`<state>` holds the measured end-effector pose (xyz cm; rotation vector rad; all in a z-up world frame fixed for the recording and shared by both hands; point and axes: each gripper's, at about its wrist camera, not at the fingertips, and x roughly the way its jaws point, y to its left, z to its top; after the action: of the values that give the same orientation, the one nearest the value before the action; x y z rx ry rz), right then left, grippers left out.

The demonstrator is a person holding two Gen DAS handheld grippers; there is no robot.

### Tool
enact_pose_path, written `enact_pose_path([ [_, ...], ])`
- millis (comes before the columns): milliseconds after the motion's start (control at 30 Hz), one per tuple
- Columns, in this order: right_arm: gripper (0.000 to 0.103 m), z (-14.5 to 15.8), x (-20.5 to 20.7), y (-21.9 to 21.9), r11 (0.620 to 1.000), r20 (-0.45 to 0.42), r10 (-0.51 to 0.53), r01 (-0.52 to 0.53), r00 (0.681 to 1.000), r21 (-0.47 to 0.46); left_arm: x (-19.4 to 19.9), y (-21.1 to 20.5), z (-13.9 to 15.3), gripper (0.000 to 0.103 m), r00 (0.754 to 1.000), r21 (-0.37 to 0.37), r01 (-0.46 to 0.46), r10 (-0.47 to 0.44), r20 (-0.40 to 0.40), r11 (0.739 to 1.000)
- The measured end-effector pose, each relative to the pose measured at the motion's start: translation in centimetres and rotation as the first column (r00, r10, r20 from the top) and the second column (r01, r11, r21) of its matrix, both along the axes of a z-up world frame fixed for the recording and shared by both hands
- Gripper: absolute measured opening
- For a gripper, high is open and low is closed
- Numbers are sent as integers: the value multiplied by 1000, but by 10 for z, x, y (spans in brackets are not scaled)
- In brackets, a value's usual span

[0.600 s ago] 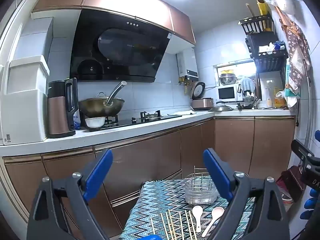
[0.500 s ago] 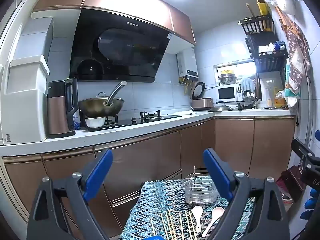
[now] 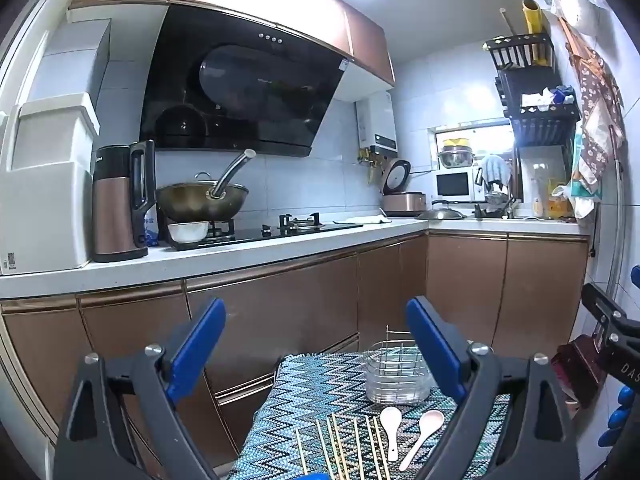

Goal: Organize utensils

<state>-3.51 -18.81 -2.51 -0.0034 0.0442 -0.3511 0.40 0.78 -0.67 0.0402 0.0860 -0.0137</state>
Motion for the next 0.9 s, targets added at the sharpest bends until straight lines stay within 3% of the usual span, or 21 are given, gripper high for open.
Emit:
enact_pose_path([
  [900,103,8,-8,13,995,39,-61,64,997,-82,6,14,-10,92,999,-64,12,-14,-36,998],
])
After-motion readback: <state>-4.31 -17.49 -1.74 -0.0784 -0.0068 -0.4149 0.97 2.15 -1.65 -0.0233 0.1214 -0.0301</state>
